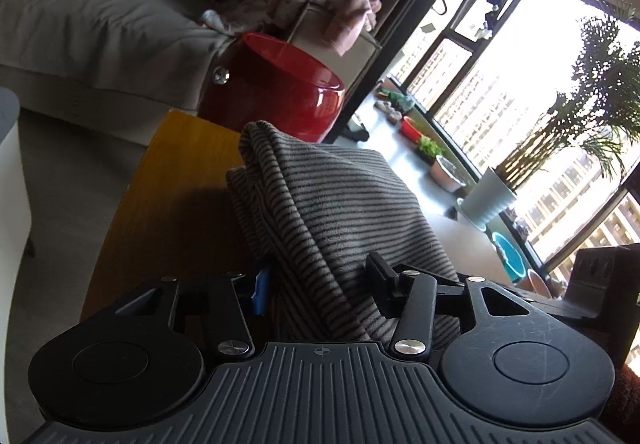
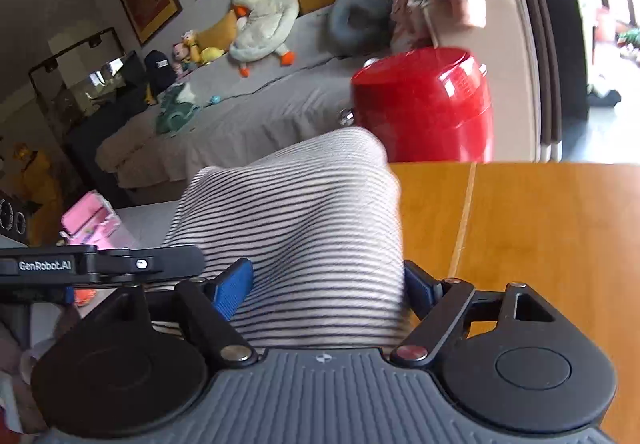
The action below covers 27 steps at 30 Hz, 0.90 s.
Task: Fold clothes
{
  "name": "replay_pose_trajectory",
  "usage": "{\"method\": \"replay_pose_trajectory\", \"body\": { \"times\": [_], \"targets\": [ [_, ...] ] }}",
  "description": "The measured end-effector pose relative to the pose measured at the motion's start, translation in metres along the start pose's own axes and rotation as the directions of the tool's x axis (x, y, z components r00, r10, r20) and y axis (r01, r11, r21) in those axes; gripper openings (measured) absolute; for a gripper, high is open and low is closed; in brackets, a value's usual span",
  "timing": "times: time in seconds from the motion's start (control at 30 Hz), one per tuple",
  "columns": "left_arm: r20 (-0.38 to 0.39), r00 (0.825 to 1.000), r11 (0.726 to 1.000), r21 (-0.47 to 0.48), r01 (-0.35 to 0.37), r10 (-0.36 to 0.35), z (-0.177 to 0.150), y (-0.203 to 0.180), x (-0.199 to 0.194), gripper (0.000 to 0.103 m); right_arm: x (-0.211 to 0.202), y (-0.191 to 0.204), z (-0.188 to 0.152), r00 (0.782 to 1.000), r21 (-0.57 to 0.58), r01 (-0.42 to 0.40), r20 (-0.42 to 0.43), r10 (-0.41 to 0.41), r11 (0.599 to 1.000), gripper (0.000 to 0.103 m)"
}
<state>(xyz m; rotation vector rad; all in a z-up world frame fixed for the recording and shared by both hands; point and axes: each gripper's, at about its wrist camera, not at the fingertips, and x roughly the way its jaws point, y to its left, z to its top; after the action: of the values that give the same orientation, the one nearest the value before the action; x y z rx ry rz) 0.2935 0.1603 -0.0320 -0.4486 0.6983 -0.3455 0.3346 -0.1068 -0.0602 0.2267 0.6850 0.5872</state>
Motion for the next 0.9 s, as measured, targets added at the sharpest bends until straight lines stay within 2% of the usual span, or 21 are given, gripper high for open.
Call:
{"method": "replay_pose_trajectory", "body": {
  "times": [0.1,0.2,0.23,0.3,0.37,0.47,0.53,0.67,0.7,0.77,0.83,0.9],
  "targets": [
    [0.023,1.000,1.000,0.027,-0.011,0.010,-0.003,-0.003,-0.020,0.051,0.002,0.011,-0.003,0.997,-0.035,-0.067,-0.029,0.066,0.997,0.081],
    [0.043,0.999,0.999,0.030,0.028,-0.029,-0.004,-0.006,-0.030,0.051,-0.001,-0.001,-0.004,0.996,0.018,-0.089,-0.007,0.089,0.996,0.080],
    [0.051,0.998,0.999,0.034,0.033,-0.034,-0.004,-0.007,-0.029,0.051,-0.003,-0.008,-0.004,0.997,0.039,-0.070,0.011,0.070,0.997,0.080],
    [0.046,0.999,0.998,0.052,0.019,-0.021,-0.003,-0.012,-0.020,0.051,-0.008,-0.018,-0.006,0.999,0.059,-0.019,0.040,0.016,0.998,0.087],
    [0.023,0.999,0.995,0.094,-0.028,0.026,-0.005,-0.016,-0.004,0.056,-0.014,-0.017,-0.008,0.998,0.038,0.040,0.057,-0.042,0.999,0.091],
    [0.025,0.999,0.995,0.088,-0.038,0.036,-0.012,-0.012,0.007,0.058,-0.023,-0.006,-0.008,0.992,-0.055,0.110,0.070,-0.106,0.992,0.091],
    [0.033,0.999,0.999,0.047,-0.023,0.022,-0.011,-0.006,0.002,0.058,-0.027,0.004,-0.008,0.988,-0.126,0.140,0.076,-0.131,0.982,0.091],
    [0.137,0.989,0.998,0.018,-0.053,0.050,0.001,-0.004,-0.029,0.057,-0.029,0.020,-0.010,0.982,-0.212,0.182,0.089,-0.167,0.960,0.092],
    [0.168,0.985,0.999,0.018,-0.049,0.045,0.006,-0.005,-0.037,0.058,-0.027,0.022,-0.011,0.982,-0.214,0.183,0.089,-0.168,0.960,0.092],
    [0.206,0.978,0.999,0.028,-0.030,0.023,0.016,-0.009,-0.045,0.071,-0.024,0.026,-0.014,0.982,-0.213,0.185,0.089,-0.169,0.960,0.093],
    [0.195,0.980,0.998,0.058,0.012,-0.023,0.027,-0.016,-0.039,0.078,-0.022,0.029,-0.017,0.979,-0.217,0.196,0.098,-0.178,0.956,0.096],
    [0.163,0.985,0.996,0.078,0.053,-0.065,0.036,-0.021,-0.026,0.079,-0.021,0.032,-0.018,0.977,-0.226,0.208,0.104,-0.189,0.952,0.097]
  ]
}}
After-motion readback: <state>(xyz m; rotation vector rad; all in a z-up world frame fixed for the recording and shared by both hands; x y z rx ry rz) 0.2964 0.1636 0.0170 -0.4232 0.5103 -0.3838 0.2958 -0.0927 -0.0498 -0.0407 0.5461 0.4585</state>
